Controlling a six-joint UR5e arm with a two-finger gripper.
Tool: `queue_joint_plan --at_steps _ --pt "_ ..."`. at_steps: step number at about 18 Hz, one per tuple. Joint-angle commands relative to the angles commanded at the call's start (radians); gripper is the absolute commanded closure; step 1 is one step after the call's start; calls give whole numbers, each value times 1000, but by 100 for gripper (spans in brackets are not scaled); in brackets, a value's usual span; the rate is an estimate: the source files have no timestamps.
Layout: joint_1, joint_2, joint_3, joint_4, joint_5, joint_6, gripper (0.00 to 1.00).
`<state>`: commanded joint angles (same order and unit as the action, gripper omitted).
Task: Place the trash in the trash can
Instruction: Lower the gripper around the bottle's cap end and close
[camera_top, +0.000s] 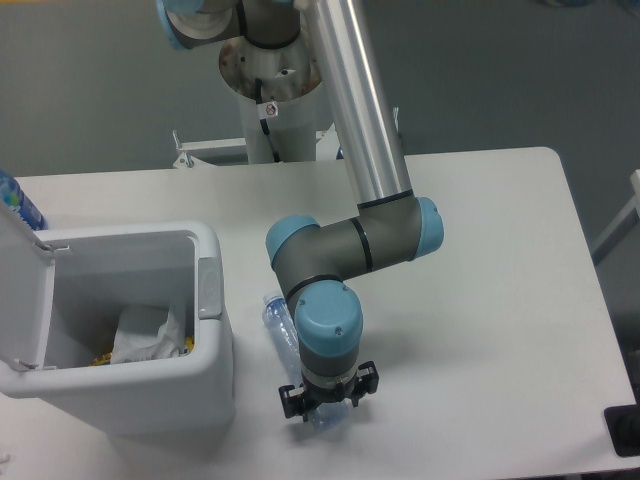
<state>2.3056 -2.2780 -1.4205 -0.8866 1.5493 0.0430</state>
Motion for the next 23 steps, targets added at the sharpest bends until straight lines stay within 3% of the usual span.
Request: queue_joint_plan --at_steps 11,17,19,23 --pt "0 23 -6 -2 -2 12 47" --pt "47 87 11 -3 -17 44 46" --pt "87 118 29 -3 -75 52 46" --pt "178 182 81 -3 -308 52 46"
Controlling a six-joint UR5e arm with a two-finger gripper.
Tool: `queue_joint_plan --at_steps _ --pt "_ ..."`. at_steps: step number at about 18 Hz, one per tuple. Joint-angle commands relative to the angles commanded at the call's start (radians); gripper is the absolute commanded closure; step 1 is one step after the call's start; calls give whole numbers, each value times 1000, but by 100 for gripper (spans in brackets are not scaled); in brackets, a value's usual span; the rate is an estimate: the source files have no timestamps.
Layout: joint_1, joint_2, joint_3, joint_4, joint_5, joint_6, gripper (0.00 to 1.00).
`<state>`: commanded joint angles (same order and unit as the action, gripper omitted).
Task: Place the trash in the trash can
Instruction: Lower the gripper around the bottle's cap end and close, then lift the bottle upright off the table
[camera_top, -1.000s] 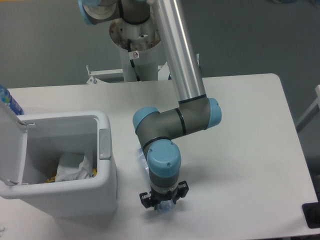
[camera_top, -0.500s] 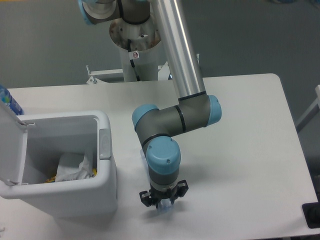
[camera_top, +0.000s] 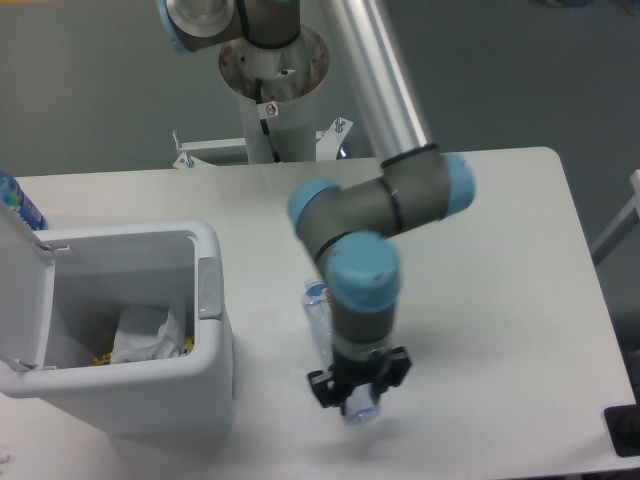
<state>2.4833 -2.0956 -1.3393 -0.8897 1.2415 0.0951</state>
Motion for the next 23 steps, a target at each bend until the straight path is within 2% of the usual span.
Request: queue_joint_plan --at_steps 4,9,15,21,23 --pt "38 20 80 2 -138 -9 46" --pt "46 29 146 29 -189 -9 46" --pt "23 84 152 69 -191 -5 46" --pt "-35 135 166 167 -203 -5 46" --pt "-61 147 184 179 -203 -9 46"
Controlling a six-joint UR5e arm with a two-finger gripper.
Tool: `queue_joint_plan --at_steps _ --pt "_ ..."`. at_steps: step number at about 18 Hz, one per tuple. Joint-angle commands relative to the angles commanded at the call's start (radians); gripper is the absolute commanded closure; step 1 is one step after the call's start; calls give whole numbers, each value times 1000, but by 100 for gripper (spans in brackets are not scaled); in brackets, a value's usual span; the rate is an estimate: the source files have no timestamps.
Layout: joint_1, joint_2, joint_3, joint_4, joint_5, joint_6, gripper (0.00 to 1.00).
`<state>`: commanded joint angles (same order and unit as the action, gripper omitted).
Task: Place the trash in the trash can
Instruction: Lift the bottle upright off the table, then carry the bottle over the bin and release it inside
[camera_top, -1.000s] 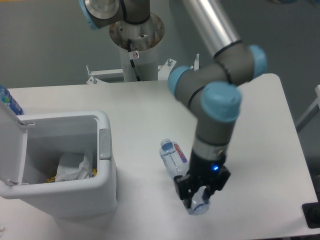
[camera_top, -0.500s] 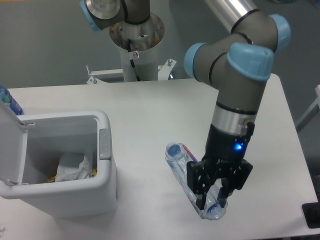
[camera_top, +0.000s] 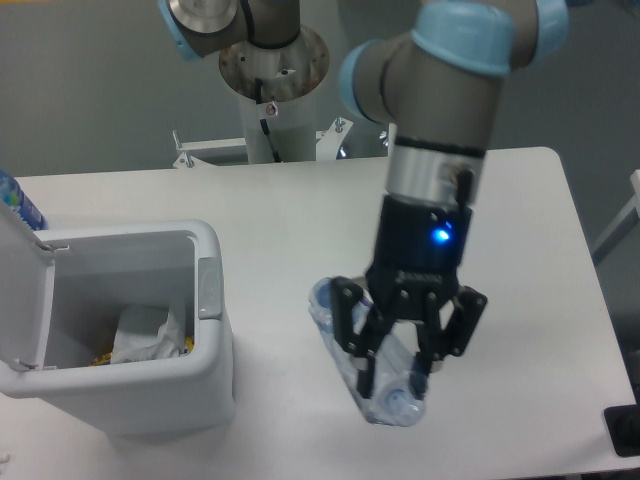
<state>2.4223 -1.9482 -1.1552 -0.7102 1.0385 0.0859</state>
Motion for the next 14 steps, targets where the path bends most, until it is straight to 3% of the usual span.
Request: queue_joint_plan --at_steps 7,14 --pt "-87 52 20 2 0 2 46" --pt "-226 60 -58 2 3 6 46"
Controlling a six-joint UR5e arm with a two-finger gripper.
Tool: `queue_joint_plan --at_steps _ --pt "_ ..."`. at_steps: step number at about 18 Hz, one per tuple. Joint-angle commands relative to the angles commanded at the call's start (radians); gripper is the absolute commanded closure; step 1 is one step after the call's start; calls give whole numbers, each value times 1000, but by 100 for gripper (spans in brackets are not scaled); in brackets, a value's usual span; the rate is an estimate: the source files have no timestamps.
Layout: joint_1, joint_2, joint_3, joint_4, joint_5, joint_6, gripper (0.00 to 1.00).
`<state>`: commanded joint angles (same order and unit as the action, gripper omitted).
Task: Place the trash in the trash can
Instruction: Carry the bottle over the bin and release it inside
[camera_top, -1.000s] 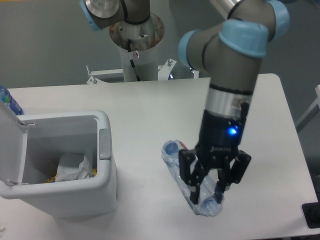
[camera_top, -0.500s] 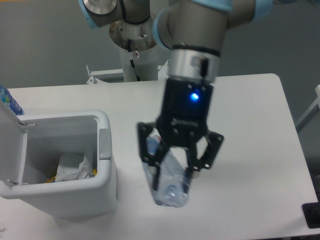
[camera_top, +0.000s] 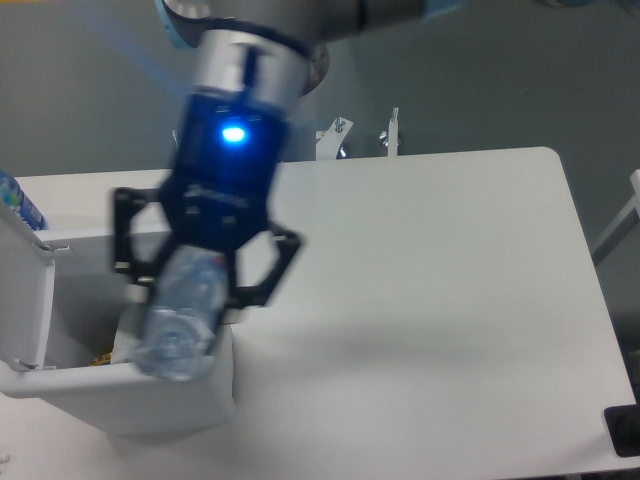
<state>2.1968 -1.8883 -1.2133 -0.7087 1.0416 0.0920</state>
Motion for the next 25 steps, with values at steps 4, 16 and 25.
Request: queue_joint_plan --at_steps 4,16,25 --pt "-29 -15 -37 2 -2 15 46" --pt "-54 9 -157 0 0 43 0" --pt "135 15 -92 -2 12 49 0"
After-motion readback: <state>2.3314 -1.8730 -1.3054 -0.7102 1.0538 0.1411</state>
